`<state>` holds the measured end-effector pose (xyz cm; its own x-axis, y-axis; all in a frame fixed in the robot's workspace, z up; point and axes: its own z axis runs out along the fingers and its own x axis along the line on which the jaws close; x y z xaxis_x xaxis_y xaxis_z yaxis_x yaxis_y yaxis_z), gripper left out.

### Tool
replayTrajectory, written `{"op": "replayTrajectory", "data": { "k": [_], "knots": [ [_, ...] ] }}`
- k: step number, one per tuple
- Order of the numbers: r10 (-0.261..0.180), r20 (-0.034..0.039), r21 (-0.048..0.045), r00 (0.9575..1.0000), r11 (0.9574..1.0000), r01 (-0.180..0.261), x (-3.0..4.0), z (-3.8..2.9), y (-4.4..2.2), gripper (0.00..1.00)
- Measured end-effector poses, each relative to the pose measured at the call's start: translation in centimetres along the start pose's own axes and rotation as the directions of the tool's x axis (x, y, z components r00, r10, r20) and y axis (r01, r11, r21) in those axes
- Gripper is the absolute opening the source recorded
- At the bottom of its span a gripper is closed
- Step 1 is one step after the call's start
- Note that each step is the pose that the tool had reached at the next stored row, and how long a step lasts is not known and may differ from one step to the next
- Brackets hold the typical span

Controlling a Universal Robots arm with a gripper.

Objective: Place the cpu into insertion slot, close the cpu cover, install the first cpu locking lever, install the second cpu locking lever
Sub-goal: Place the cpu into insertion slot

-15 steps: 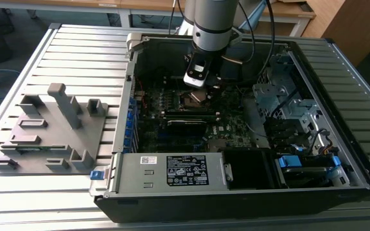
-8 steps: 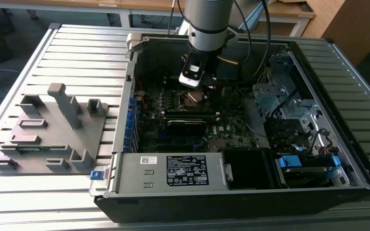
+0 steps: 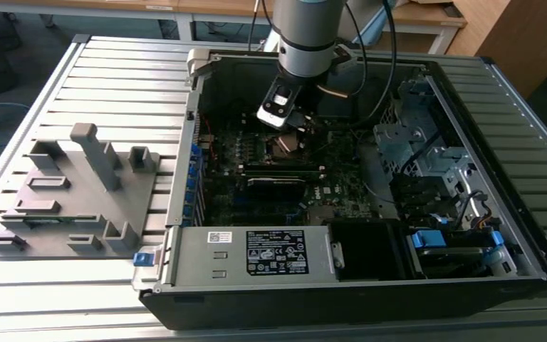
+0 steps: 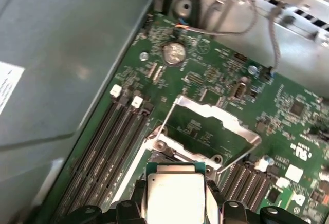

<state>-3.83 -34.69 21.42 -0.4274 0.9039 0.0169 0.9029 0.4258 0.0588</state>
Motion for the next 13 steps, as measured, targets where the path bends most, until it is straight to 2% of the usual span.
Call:
{"op": "replayTrajectory", "data": {
  "k": [3, 7, 9, 13],
  "knots": [
    [0.054, 0.0032, -0.0010, 0.9985, 0.9985, -0.054, 0.00, 0.08, 0.00, 0.54],
    [0.126, 0.0074, -0.0026, 0.9920, 0.9920, -0.126, 0.00, 0.18, -0.01, 0.54],
    [0.162, 0.0094, -0.0035, 0.9868, 0.9868, -0.162, 0.00, 0.22, -0.01, 0.54],
    [0.233, 0.0133, -0.0057, 0.9723, 0.9724, -0.233, -0.01, 0.30, -0.02, 0.54]
  ]
}}
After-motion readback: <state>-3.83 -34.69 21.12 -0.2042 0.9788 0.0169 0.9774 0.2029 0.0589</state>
